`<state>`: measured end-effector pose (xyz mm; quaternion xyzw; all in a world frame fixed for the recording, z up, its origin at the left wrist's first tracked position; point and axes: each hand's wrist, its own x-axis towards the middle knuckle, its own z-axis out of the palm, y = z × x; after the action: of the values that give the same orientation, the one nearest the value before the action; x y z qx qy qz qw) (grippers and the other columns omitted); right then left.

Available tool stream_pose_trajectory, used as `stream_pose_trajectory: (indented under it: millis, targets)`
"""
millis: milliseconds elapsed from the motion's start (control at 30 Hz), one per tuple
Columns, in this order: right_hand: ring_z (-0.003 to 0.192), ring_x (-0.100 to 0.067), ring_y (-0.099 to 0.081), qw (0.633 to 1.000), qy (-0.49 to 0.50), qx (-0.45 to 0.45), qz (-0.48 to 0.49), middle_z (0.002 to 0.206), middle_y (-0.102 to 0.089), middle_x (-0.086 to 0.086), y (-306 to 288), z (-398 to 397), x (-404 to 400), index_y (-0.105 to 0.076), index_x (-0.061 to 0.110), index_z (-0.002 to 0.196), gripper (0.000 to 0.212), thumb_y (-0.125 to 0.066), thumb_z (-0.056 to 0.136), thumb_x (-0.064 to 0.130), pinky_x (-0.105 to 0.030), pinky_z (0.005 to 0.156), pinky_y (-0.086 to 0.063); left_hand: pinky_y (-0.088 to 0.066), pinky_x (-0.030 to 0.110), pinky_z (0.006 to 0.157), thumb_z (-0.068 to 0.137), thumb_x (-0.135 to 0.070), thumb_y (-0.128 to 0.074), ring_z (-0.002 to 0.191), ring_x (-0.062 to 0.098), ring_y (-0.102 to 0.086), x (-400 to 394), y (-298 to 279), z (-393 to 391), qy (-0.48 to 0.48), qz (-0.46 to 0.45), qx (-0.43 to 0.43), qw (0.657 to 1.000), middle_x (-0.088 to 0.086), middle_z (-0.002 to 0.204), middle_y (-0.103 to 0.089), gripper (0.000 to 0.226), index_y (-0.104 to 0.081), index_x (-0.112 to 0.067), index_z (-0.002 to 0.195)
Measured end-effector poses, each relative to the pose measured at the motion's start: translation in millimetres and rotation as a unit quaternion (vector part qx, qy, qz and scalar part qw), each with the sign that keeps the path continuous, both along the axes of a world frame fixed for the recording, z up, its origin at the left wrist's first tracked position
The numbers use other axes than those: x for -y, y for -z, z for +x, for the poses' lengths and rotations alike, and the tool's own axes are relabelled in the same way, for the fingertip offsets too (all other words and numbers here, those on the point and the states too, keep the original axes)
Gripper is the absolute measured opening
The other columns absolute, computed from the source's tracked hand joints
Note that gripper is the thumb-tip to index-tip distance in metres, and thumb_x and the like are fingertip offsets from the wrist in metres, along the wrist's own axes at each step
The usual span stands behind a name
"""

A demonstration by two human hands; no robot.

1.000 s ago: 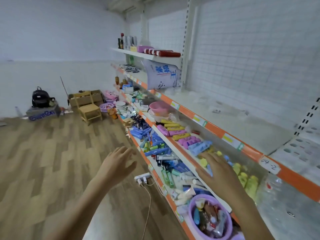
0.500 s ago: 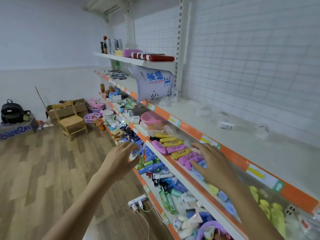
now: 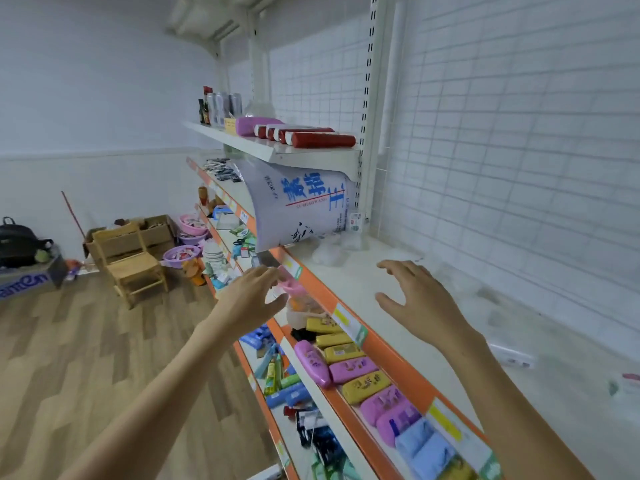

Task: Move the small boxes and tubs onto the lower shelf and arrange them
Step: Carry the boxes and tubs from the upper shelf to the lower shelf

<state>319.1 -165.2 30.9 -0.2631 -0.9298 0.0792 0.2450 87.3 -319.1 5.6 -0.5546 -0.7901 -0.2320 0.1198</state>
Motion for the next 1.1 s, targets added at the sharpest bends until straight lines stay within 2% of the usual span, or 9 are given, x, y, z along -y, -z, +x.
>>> stream_pose_trajectory:
  millis: [100,200,300,533,667,800,933,1000,1100]
  targets:
    - [0.118,-0.016,-0.042,1.0,0.004,0.018,-0.011,0.131,-0.046,0.004,2.6,-32.6,-38.7,-0.04,0.023,0.134,0.046,-0.051,0.09,0.033,-0.031,0.093,-0.037,-0.038,0.024,0.072,0.09,-0.03,-0.055,0.1,0.017,-0.053,-43.9,0.5,-24.9,0.009,-0.007,0.011,1.0,0.001,0.114,-0.056,0.031,-0.055,-0.017,0.118]
    - [0.118,-0.017,-0.042,0.999,0.009,0.043,-0.022,0.131,-0.045,0.002,12.5,-68.0,-73.9,-0.041,0.022,0.133,0.045,-0.051,0.09,0.032,-0.032,0.091,-0.039,-0.044,0.029,0.08,0.089,-0.031,-0.056,0.102,0.018,-0.054,-88.5,8.6,-52.7,0.023,-0.022,0.027,0.999,0.003,0.121,-0.054,0.035,-0.053,-0.017,0.121]
    - [0.117,-0.018,-0.042,0.997,0.023,0.06,-0.032,0.132,-0.045,0.002,26.0,-107.3,-109.0,-0.043,0.021,0.132,0.044,-0.051,0.09,0.031,-0.033,0.091,-0.04,-0.042,0.031,0.087,0.088,-0.034,-0.057,0.112,0.021,-0.05,-136.5,20.0,-82.0,0.037,-0.052,0.03,0.998,0.004,0.128,-0.05,0.042,-0.05,-0.016,0.125]
    - [0.123,-0.023,-0.039,0.987,0.085,0.121,-0.06,0.136,-0.041,-0.003,60.6,-200.0,-186.8,-0.041,0.022,0.135,0.047,-0.05,0.089,0.027,-0.036,0.097,-0.038,-0.043,0.035,0.096,0.081,-0.05,-0.06,0.123,0.018,-0.042,-232.8,52.2,-134.6,0.103,-0.151,0.075,0.98,0.001,0.144,-0.028,0.066,-0.037,-0.024,0.136]
    - [0.128,-0.027,-0.03,0.977,0.116,0.165,-0.068,0.146,-0.027,-0.004,73.3,-231.1,-220.4,-0.028,0.028,0.143,0.055,-0.045,0.091,0.02,-0.039,0.102,-0.035,-0.041,0.035,0.099,0.068,-0.059,-0.068,0.122,0.022,-0.041,-265.4,65.8,-155.7,0.134,-0.173,0.097,0.971,0.002,0.136,-0.028,0.082,-0.034,-0.026,0.135]
    - [0.139,-0.025,-0.01,0.971,0.105,0.191,-0.095,0.155,-0.007,0.001,85.9,-251.2,-235.3,-0.019,0.037,0.145,0.06,-0.04,0.093,0.015,-0.042,0.109,-0.025,-0.042,0.028,0.092,0.069,-0.053,-0.071,0.113,0.018,-0.044,-277.5,72.4,-165.7,0.185,-0.16,0.141,0.959,0.0,0.134,-0.026,0.08,-0.034,-0.025,0.134]
    - [0.137,-0.024,-0.019,0.978,0.1,0.139,-0.121,0.15,-0.025,0.0,95.3,-259.6,-248.3,-0.037,0.028,0.137,0.05,-0.049,0.09,0.017,-0.041,0.109,-0.027,-0.043,0.03,0.091,0.07,-0.055,-0.069,0.113,0.019,-0.044,-283.1,73.8,-171.7,0.215,-0.165,0.119,0.955,0.002,0.137,-0.024,0.081,-0.032,-0.024,0.136]
    - [0.128,-0.022,-0.034,0.984,0.098,0.089,-0.12,0.137,-0.041,0.002,97.2,-257.3,-253.2,-0.046,0.023,0.125,0.041,-0.056,0.086,0.019,-0.037,0.102,-0.035,-0.044,0.032,0.091,0.071,-0.056,-0.067,0.111,0.018,-0.045,-283.2,73.0,-174.9,0.225,-0.162,0.118,0.953,0.001,0.137,-0.026,0.08,-0.033,-0.024,0.135]
    - [0.105,-0.022,-0.052,0.984,0.145,0.055,-0.083,0.121,-0.053,-0.001,99.3,-244.7,-255.2,-0.05,0.015,0.111,0.024,-0.056,0.087,0.017,-0.032,0.083,-0.041,-0.042,0.028,0.093,0.074,-0.057,-0.063,0.113,0.015,-0.047,-281.1,70.8,-179.2,0.241,-0.125,0.097,0.957,-0.003,0.136,-0.038,0.072,-0.039,-0.023,0.133]
